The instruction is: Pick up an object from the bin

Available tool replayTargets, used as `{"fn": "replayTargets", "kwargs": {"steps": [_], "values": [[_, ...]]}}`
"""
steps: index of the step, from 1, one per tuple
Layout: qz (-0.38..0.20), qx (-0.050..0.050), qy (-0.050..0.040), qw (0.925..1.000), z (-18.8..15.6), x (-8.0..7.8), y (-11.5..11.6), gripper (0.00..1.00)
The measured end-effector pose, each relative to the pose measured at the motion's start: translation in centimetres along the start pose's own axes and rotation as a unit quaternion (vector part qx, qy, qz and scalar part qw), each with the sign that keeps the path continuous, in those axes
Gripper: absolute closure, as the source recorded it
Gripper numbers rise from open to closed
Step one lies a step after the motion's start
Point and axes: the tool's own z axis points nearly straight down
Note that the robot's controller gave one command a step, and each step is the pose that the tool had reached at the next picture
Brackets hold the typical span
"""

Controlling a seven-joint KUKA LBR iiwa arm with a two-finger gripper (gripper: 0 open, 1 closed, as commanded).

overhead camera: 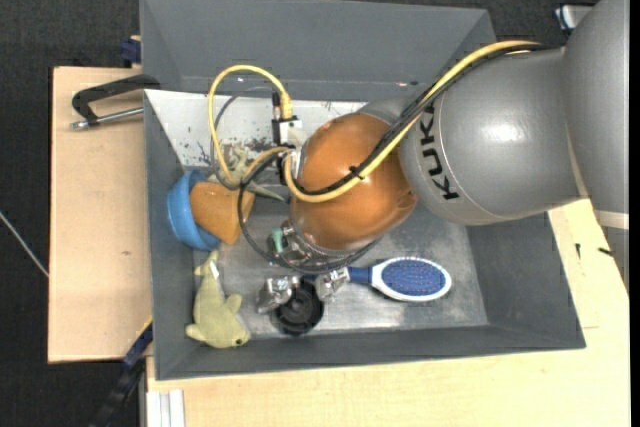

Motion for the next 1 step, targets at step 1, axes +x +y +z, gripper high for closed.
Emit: {"fn": "replayTargets", "kwargs": {"steps": [1], "values": [[0.001, -0.001, 0.002, 1.0, -3.12, -0.22, -0.2, 1.0]]}}
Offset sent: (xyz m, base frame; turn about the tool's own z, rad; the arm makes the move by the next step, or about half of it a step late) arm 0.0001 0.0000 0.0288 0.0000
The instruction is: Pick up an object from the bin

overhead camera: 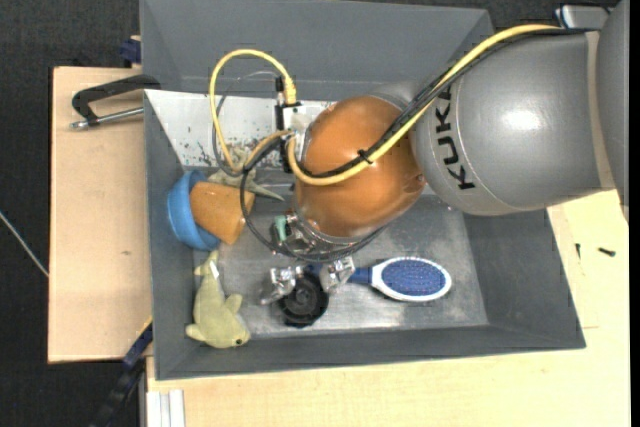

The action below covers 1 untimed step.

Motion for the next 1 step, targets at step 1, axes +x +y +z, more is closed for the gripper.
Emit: {"fn": "replayTargets", "kwargs": {"steps": [1], "values": [[0.002, 0.0, 0.0, 1.0, -3.28, -0.18, -0.18, 1.0]]}}
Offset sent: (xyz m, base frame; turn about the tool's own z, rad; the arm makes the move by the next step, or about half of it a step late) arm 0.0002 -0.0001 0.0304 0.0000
